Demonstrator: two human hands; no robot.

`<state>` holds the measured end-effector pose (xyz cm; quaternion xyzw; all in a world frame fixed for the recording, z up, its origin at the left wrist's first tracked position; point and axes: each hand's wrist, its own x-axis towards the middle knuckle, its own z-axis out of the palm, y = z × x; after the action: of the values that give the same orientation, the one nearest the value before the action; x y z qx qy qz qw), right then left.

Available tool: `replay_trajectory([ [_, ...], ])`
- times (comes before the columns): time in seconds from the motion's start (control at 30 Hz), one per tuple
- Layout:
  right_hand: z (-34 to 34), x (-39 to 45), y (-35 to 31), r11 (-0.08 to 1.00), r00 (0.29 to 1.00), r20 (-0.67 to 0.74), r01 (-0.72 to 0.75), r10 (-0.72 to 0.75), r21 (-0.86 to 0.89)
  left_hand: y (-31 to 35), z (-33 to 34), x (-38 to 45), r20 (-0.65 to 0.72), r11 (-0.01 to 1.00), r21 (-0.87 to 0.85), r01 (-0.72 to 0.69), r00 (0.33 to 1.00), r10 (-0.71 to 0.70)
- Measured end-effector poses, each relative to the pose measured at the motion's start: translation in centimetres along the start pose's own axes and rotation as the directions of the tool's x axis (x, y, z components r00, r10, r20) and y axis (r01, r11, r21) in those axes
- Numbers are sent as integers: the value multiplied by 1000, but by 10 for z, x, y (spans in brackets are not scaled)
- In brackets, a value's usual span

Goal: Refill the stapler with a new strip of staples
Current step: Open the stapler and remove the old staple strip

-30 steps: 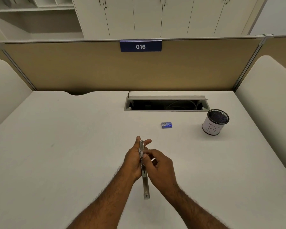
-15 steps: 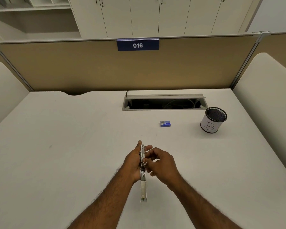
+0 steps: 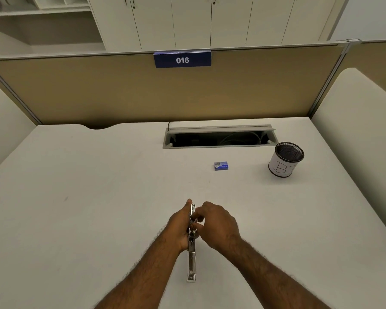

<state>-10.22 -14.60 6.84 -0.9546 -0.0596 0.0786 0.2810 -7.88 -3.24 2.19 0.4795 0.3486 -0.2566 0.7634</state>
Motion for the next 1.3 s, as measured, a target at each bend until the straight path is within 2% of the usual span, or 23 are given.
replay_trajectory([
  [0.23,7,-2,6,997,999,18,-49,48,65,-4,-2,2,-14,1000,12,12,1000,-12],
  [0.37,14,0,12,996,999,11,-30,30,82,-2,-1,-1,-58,997,78,-25,998,30],
  [0.4,15,0,14,986,999,11,-49,48,158,0,1,-3,-83,990,129,-53,994,64],
  [0.43,17,0,17,947,996,27,-95,91,306,4,3,-5,-113,977,196,-90,987,113],
  [0.47,18,0,19,840,985,84,-171,148,516,7,7,-8,-139,951,274,-143,973,186],
  [0.5,19,-3,20,631,965,189,-262,182,731,10,12,-8,-161,895,390,-214,942,295],
  [0.53,22,-5,21,345,938,302,-344,170,873,11,16,-8,-164,779,557,-287,882,442],
  [0.57,26,-8,23,45,906,404,-412,127,910,10,21,-8,-122,599,726,-338,794,595],
  [0.6,31,-10,24,-188,875,478,-457,81,869,6,25,-10,-48,403,840,-363,690,722],
  [0.63,36,-13,25,-342,846,531,-486,47,804,1,30,-11,22,261,889,-376,604,797],
  [0.67,42,-16,26,-430,819,573,-507,29,747,-5,33,-12,68,189,902,-388,561,825],
  [0.7,47,-20,25,-467,797,604,-523,28,713,-10,35,-12,104,156,899,-408,546,831],
  [0.77,56,-24,25,-470,771,632,-530,80,706,-20,32,-6,162,147,869,-473,553,818],
  [0.9,64,-24,29,-441,769,603,-475,213,762,-26,21,5,207,143,834,-533,543,814],
  [0.97,67,-22,32,-453,752,613,-472,241,757,-27,14,11,149,219,819,-531,565,811],
  [1.03,70,-21,34,-395,745,623,-512,237,762,-23,5,17,65,304,824,-478,613,787],
  [1.1,72,-20,36,-268,752,613,-556,243,787,-21,-4,23,25,338,846,-412,664,747],
  [1.2,72,-20,40,-43,789,539,-552,296,833,-20,-11,25,11,363,851,-380,703,711],
  [1.27,68,-20,45,172,825,429,-514,367,840,-20,-11,26,-29,424,828,-367,726,687],
  [1.3,67,-20,50,319,848,328,-474,416,821,-19,-11,26,-57,469,805,-363,739,671],
])
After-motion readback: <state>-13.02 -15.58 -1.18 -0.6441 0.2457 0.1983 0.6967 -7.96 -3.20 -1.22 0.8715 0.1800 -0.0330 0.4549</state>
